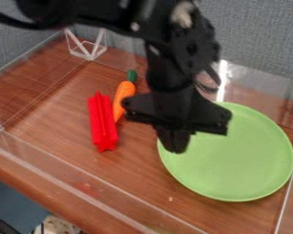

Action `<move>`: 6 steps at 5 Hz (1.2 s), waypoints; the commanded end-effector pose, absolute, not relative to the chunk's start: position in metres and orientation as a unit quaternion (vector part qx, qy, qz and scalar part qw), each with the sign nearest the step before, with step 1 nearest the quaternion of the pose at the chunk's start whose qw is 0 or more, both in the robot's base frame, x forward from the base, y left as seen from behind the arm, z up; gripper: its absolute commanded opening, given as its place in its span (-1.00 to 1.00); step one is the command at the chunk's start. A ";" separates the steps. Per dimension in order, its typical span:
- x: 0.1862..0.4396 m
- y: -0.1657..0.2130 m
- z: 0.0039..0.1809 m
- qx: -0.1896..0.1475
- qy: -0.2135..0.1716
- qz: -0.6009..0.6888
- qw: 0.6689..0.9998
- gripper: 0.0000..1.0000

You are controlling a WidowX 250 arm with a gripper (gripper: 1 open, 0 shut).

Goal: Put the red object on the green plate

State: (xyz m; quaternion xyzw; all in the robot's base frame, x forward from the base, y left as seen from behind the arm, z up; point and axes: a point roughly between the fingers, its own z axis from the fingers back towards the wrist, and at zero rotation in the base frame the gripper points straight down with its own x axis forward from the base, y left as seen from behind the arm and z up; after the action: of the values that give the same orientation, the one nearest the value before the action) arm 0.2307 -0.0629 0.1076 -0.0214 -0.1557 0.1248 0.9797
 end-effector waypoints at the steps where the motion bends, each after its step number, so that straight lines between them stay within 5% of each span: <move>1: 0.242 -0.075 0.097 -0.021 -0.158 0.111 0.981 -1.00; 2: 0.248 -0.082 0.082 -0.018 -0.147 0.105 0.983 -1.00; 3: 0.255 -0.083 0.072 -0.015 -0.138 0.105 0.985 1.00; 6: 0.276 -0.051 0.075 -0.004 -0.158 0.136 0.978 1.00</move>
State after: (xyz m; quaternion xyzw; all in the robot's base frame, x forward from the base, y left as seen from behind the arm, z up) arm 0.2678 -0.0500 0.0581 0.0059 -0.1267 0.1354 0.9826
